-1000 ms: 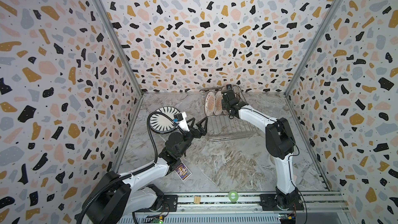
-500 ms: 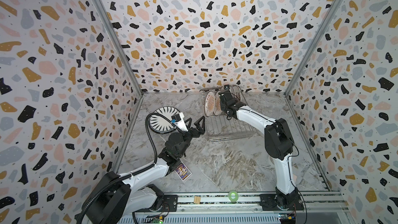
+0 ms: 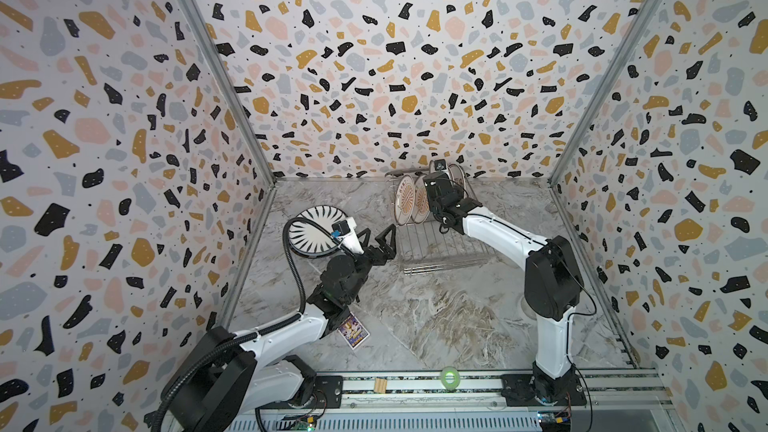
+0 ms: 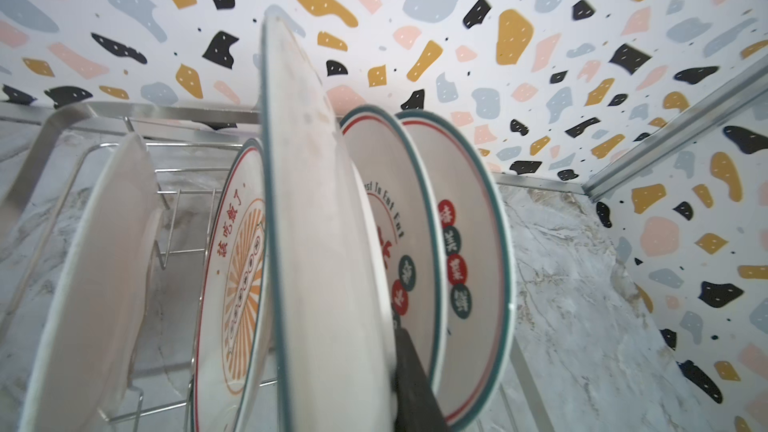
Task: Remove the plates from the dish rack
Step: 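Close the right gripper on a sunburst plate rim and lift it out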
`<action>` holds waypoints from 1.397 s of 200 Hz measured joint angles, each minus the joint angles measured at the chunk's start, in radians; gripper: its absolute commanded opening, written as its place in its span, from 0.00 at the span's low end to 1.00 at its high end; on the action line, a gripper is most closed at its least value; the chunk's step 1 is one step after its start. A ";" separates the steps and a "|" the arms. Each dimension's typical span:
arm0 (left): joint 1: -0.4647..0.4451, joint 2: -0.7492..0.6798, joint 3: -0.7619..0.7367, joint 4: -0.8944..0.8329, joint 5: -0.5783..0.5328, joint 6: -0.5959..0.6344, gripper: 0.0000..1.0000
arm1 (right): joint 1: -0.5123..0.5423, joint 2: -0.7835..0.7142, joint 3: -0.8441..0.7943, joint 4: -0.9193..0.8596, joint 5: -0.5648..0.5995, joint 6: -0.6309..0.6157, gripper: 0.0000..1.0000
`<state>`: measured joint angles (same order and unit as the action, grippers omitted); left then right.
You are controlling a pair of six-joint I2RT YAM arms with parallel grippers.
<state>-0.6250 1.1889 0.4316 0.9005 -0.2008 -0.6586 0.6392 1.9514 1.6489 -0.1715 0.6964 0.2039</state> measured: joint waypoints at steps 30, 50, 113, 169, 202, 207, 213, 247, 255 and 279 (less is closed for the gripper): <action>0.000 0.001 0.000 0.000 -0.003 0.000 0.99 | 0.022 -0.082 -0.058 0.039 0.053 -0.017 0.07; 0.000 0.001 0.000 0.000 -0.005 0.000 1.00 | 0.042 -0.121 -0.095 0.062 0.090 -0.030 0.07; 0.000 -0.013 0.001 -0.014 -0.018 0.018 1.00 | 0.091 -0.301 -0.302 0.156 0.105 -0.075 0.06; 0.000 -0.015 0.011 -0.017 -0.008 0.069 1.00 | 0.044 -0.549 -0.516 0.263 -0.073 -0.056 0.05; 0.000 -0.016 0.031 -0.025 0.051 0.113 1.00 | -0.063 -0.655 -0.634 0.307 -0.306 -0.001 0.05; 0.000 -0.016 0.032 -0.025 0.057 0.117 0.99 | -0.079 -0.664 -0.650 0.320 -0.339 0.008 0.05; 0.000 -0.016 0.034 -0.026 0.066 0.121 1.00 | -0.095 -0.674 -0.667 0.333 -0.379 0.016 0.05; 0.000 -0.013 0.043 -0.023 0.136 0.129 1.00 | -0.151 -0.728 -0.767 0.406 -0.608 0.058 0.04; 0.000 -0.006 0.047 -0.021 0.160 0.131 1.00 | -0.165 -0.740 -0.789 0.422 -0.661 0.069 0.03; 0.000 0.034 0.067 0.006 0.248 0.130 1.00 | -0.235 -0.772 -0.852 0.502 -0.848 0.113 0.03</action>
<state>-0.6250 1.2228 0.4988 0.9062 0.0467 -0.5282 0.4042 1.1790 0.7967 0.3305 -0.1513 0.3168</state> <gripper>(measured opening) 0.997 0.147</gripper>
